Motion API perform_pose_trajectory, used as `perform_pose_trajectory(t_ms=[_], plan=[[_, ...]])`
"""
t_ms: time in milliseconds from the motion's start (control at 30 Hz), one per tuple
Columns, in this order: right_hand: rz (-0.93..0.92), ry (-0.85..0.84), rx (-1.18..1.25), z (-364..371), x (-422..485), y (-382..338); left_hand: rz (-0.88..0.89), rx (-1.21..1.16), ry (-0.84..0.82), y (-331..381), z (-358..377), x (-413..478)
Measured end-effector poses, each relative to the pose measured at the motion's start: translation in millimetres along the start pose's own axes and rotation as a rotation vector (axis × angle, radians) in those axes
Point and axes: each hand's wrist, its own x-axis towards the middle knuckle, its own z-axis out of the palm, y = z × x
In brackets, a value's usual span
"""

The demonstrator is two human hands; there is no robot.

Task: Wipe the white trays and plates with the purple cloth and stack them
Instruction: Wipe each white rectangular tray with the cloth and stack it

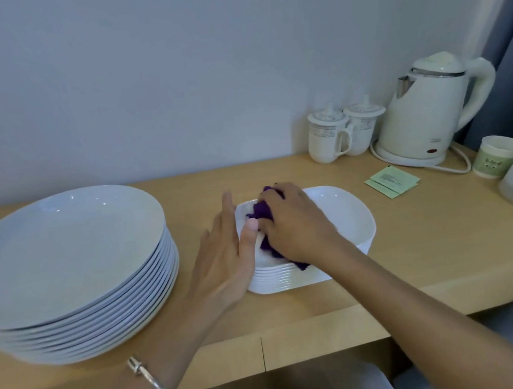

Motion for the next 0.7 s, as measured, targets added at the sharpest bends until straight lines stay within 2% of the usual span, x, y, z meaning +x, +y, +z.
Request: perform_pose_trajectory(t_ms=[67,133,200,333,400,467,567,700], plan=[[-0.144,-0.067,0.109,5.8,1.0,-21.9,-0.01,-0.039,0.033,-2.2,-0.6,-0.4],[-0.154,-0.117,0.206,-1.1,0.0,-18.6,-0.016,-0.025,0.024,-3.1,-1.7,-0.2],[-0.084,-0.121,0.209,-12.9,-2.6,3.4,-0.009,0.022,-0.004,-1.7,-2.3,0.1],[0.212,0.014,-0.029,-32.9,-7.6,55.2,-0.027,0.083,-0.023,-2.0,-2.0,2.0],[0.231,0.029,-0.106,-25.1,-5.4,52.0,-0.041,0.061,-0.038,-4.0,-3.3,1.2],[0.132,0.032,-0.063,-10.5,0.1,27.5,-0.044,0.012,-0.037,-6.2,-3.6,2.1],[-0.127,-0.056,0.111,4.6,3.0,-16.5,-0.062,-0.081,-0.016,-9.9,-2.2,3.0],[-0.239,-0.24,0.326,-14.1,-5.2,-11.3,-0.043,-0.088,-0.021,-15.2,-2.6,4.6]])
